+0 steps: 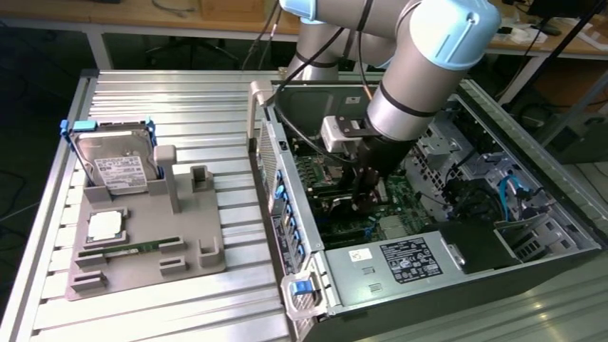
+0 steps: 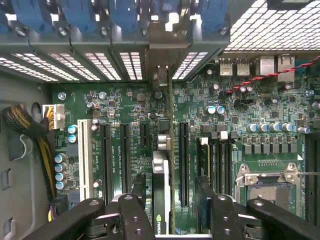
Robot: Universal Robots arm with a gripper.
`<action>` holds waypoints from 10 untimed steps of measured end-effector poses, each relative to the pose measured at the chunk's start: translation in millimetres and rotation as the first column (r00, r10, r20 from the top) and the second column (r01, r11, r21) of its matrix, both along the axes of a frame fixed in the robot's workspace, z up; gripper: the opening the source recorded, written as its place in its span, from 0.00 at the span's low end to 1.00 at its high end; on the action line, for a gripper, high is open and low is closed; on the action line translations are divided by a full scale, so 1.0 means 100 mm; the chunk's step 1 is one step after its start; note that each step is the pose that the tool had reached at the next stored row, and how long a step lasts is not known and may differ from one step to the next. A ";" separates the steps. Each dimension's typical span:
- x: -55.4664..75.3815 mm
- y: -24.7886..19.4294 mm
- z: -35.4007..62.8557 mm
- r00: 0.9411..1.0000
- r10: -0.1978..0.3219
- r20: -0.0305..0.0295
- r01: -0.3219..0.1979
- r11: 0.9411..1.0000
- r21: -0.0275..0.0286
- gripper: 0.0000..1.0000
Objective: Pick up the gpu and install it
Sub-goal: 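Insert the gpu into the slot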
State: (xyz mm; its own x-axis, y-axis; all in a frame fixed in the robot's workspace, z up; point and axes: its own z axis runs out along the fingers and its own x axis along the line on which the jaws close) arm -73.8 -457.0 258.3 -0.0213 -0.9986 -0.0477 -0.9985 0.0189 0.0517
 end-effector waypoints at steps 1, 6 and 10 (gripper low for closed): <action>0.00 0.000 0.051 1.000 0.000 0.000 0.000 1.000 0.000 0.52; 0.00 0.000 0.336 1.000 0.000 0.000 0.000 1.000 0.000 0.52; 0.00 0.000 0.528 1.000 0.000 0.000 0.000 1.000 0.000 0.52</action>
